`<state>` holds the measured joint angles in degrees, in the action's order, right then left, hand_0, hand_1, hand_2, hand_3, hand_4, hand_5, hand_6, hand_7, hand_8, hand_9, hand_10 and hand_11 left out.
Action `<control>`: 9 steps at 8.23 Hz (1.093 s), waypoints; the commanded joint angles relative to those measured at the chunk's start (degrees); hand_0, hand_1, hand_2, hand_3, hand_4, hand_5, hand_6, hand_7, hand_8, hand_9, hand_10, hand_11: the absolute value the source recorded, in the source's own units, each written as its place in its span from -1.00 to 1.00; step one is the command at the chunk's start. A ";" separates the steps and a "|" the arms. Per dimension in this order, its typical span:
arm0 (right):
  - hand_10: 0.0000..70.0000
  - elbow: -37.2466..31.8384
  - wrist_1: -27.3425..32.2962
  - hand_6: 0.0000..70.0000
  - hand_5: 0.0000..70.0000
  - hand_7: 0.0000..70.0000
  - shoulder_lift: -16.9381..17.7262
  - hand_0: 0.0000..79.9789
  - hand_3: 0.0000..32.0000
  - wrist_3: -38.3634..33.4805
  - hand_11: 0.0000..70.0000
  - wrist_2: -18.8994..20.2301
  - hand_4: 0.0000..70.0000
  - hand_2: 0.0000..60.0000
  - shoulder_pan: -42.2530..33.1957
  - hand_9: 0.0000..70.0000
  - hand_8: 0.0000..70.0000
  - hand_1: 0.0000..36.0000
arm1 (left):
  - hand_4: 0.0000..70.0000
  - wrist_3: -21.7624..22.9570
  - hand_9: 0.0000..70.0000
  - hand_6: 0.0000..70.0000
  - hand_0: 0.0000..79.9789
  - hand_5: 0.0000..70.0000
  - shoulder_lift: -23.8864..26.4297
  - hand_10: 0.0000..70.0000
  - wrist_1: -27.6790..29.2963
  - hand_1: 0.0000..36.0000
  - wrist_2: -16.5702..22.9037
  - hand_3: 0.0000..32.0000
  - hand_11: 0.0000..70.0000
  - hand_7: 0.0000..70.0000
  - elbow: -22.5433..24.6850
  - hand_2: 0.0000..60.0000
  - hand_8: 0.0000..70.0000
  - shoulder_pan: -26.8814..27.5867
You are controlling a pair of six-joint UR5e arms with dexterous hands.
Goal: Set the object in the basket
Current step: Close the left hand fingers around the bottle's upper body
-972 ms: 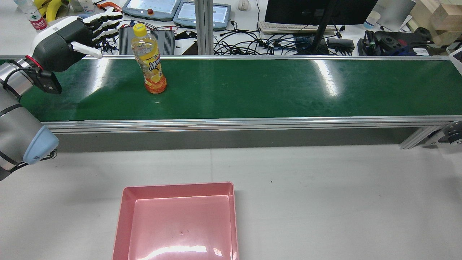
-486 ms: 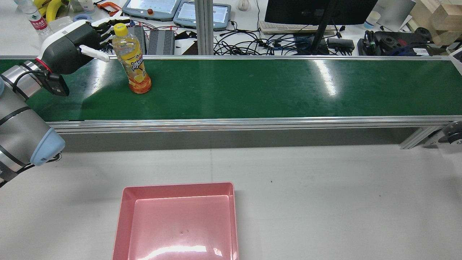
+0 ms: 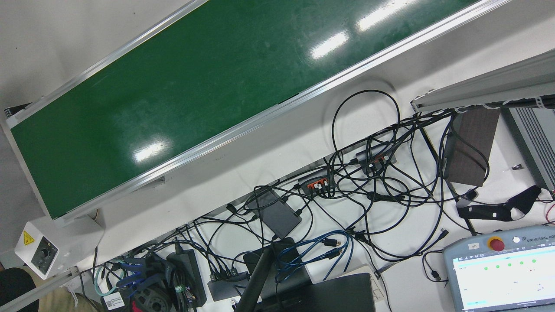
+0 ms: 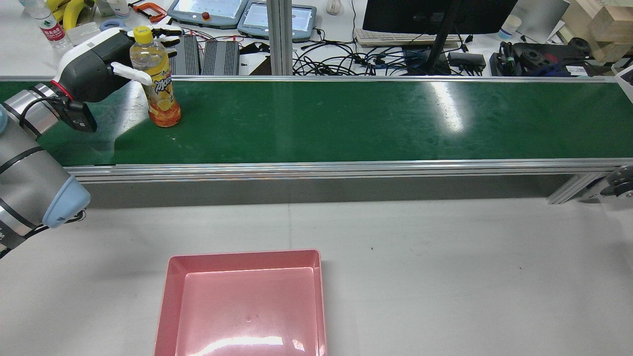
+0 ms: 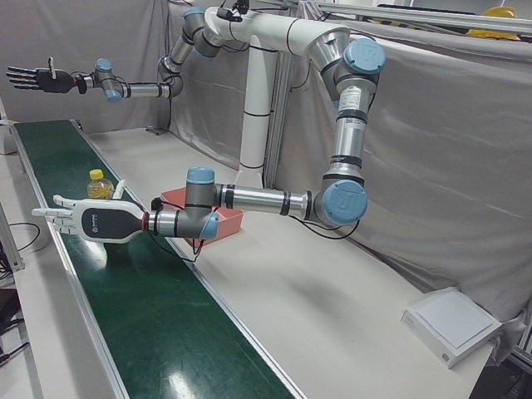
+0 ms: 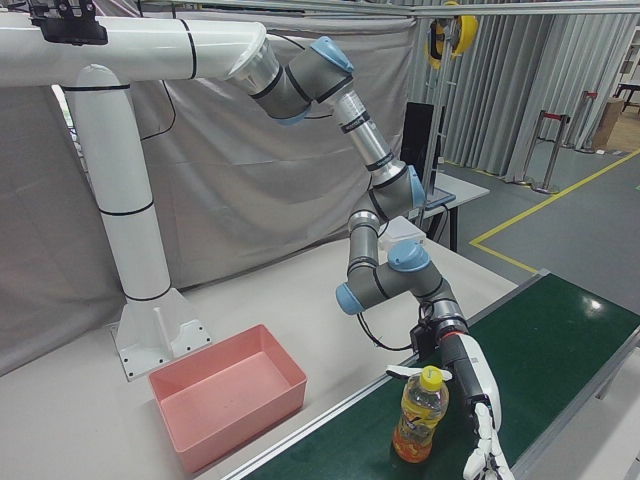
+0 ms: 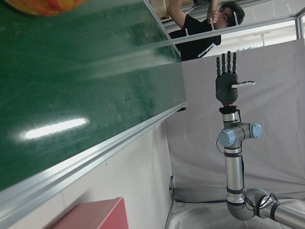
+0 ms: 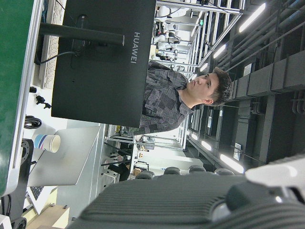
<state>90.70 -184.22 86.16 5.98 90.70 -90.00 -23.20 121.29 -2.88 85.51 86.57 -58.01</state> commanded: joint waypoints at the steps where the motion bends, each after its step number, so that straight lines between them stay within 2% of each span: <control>1: -1.00 0.09 0.00 -1.00 -1.00 -1.00 -0.03 -1.00 -1.00 0.00 -1.00 0.00 -1.00 -1.00 0.00 -1.00 -1.00 -1.00 | -0.43 0.17 -0.34 -0.81 0.23 0.01 0.00 -0.51 -0.19 -0.27 0.10 -1.00 -0.26 -0.84 0.00 -0.75 -0.57 0.01; 2: -1.00 0.09 0.00 -1.00 -1.00 -1.00 -0.03 -1.00 -1.00 0.00 -1.00 0.00 -1.00 -1.00 0.00 -1.00 -1.00 -1.00 | 0.11 0.35 0.24 -0.43 0.33 0.52 0.00 0.29 -3.59 0.02 0.01 -1.00 0.85 -0.27 0.44 -0.11 -0.13 0.01; 3: -1.00 0.09 0.00 -1.00 -1.00 -1.00 -0.03 -1.00 -1.00 0.00 -1.00 0.00 -1.00 -1.00 0.00 -1.00 -1.00 -1.00 | 1.00 0.35 1.00 0.31 0.39 1.00 -0.09 0.91 -4.84 0.09 0.01 -1.00 1.00 0.73 0.79 0.66 0.52 -0.17; 4: -1.00 0.09 0.00 -1.00 -1.00 -1.00 -0.03 -1.00 -1.00 0.00 -1.00 0.00 -1.00 -1.00 0.00 -1.00 -1.00 -1.00 | 1.00 0.35 1.00 0.91 0.37 1.00 -0.09 1.00 -5.11 0.10 0.01 -1.00 1.00 1.00 1.32 1.00 0.93 -0.17; 5: -1.00 0.09 0.00 -1.00 -1.00 -1.00 -0.03 -1.00 -1.00 0.00 -1.00 0.00 -1.00 -1.00 0.00 -1.00 -1.00 -1.00 | 1.00 0.44 1.00 1.00 0.34 1.00 -0.09 1.00 -5.38 0.31 0.01 -1.00 1.00 1.00 2.45 1.00 1.00 -0.17; 9: -1.00 0.09 0.00 -1.00 -1.00 -1.00 -0.03 -1.00 -1.00 0.00 -1.00 0.00 -1.00 -1.00 0.00 -1.00 -1.00 -1.00 | 1.00 0.53 1.00 1.00 0.29 1.00 -0.35 1.00 -6.43 0.24 0.01 -1.00 1.00 1.00 9.48 1.00 1.00 0.01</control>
<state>90.79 -184.22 86.15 5.98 90.70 -90.00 -22.71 121.11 -8.84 85.52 92.48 -58.08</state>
